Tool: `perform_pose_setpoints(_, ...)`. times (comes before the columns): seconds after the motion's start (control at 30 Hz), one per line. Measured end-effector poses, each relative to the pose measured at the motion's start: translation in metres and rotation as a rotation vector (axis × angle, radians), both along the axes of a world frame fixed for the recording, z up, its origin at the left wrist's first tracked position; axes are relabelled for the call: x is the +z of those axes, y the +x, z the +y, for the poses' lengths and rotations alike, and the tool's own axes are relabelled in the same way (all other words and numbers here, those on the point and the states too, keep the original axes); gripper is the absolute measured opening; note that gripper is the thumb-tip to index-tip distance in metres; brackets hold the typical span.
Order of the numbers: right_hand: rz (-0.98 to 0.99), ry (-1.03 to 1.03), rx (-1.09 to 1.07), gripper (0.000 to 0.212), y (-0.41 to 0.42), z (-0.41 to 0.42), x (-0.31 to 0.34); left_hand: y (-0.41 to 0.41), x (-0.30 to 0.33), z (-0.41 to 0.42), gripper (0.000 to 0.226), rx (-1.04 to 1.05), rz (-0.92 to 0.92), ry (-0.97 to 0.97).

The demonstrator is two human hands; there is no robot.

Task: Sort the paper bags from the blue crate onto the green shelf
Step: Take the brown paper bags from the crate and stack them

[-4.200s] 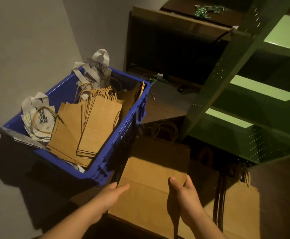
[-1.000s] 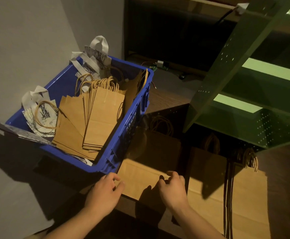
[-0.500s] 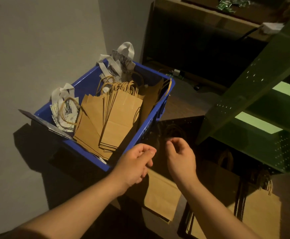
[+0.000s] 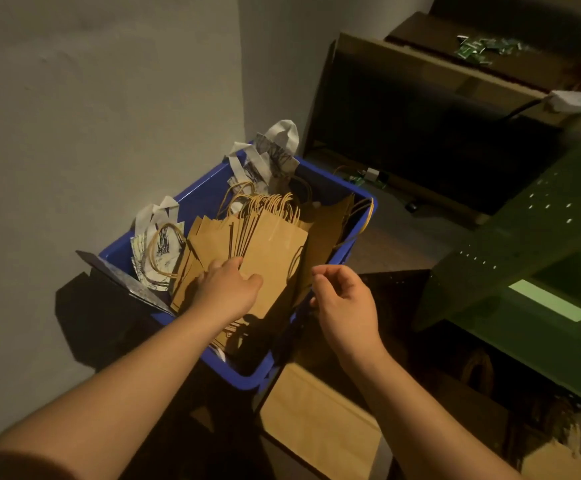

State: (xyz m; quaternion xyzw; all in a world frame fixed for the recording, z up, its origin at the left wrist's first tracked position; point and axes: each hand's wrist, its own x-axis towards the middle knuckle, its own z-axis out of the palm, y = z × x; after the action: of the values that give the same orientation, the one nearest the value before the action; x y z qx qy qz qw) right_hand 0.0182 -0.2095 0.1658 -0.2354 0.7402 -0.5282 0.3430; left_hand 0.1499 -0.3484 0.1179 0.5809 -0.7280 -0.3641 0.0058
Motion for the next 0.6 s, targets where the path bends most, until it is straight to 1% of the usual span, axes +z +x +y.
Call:
perform_pose_setpoints(0.07, -0.016, 0.006, 0.011, 0.010, 0.001, -0.002, 0.000, -0.002, -0.009, -0.008, 0.074, -0.059, -0.171, 0.030)
perform_pose_setpoints(0.13, -0.031, 0.016, 0.020, 0.010, 0.001, -0.002, -0.001, -0.005, -0.015, -0.011, 0.076, -0.094, -0.257, 0.076)
perform_pose_setpoints(0.27, -0.064, 0.042, 0.011, 0.011, -0.002, 0.001, -0.003, -0.009, -0.021, -0.011, 0.072, -0.124, -0.316, 0.106)
perform_pose_setpoints(0.43, -0.083, 0.091, -0.002, 0.011, -0.004, 0.005, -0.008, -0.009, -0.014, -0.007, 0.068, -0.217, -0.417, -0.011)
perform_pose_setpoints(0.5, -0.094, 0.103, -0.006, 0.011, -0.004, 0.006, -0.009, -0.009, -0.009, -0.005, 0.062, -0.232, -0.407, -0.074)
perform_pose_setpoints(0.53, -0.102, 0.107, -0.008, 0.011, -0.003, 0.007, -0.008, -0.009, -0.008, -0.004, 0.058, -0.228, -0.368, -0.102)
perform_pose_setpoints(0.6, -0.123, 0.112, -0.012, 0.010, -0.002, 0.009, -0.008, -0.010, -0.008, -0.003, 0.046, -0.184, -0.226, -0.121)
